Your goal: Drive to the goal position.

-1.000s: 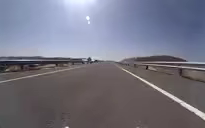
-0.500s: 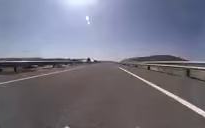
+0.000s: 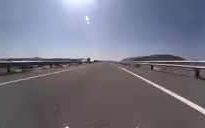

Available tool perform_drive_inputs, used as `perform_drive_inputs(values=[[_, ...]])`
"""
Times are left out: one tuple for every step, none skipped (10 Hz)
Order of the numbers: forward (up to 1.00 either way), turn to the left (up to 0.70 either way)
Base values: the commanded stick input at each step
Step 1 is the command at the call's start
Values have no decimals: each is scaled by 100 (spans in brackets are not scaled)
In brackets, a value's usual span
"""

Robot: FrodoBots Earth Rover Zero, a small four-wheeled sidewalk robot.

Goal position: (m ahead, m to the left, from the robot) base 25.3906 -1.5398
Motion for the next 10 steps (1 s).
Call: perform_drive_inputs(values=[[100, 0], [100, 0], [100, 0], [100, 0], [100, 0], [100, 0], [100, 0], [100, 0], [100, 0], [100, 0]])
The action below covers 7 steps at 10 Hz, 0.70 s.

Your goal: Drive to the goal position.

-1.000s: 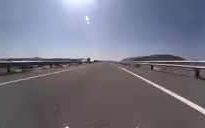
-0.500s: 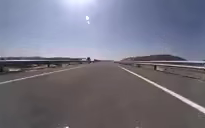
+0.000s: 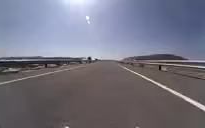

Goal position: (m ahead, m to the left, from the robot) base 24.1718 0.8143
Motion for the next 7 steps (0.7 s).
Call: perform_drive_inputs(values=[[100, 0], [100, 0], [100, 0], [100, 0], [100, 0], [100, 0], [100, 0]])
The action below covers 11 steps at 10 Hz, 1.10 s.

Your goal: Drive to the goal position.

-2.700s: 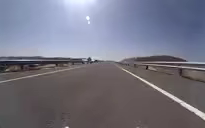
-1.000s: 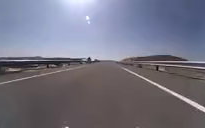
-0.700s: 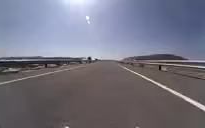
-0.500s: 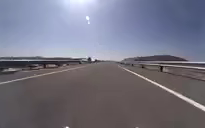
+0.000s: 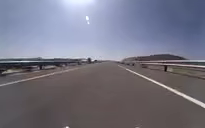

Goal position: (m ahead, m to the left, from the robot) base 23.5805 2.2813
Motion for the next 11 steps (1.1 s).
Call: perform_drive_inputs(values=[[100, 0], [100, 0], [100, 0], [100, 0], [100, 0], [100, 0], [100, 0], [100, 0], [100, 0], [100, 0], [100, 0]])
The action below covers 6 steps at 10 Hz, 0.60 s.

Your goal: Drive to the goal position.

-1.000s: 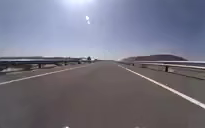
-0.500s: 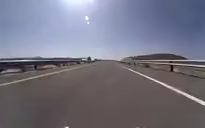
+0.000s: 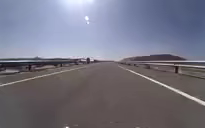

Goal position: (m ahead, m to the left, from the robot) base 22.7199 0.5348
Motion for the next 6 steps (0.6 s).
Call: perform_drive_inputs(values=[[100, 0], [100, 0], [100, 0], [100, 0], [100, 0], [100, 0]])
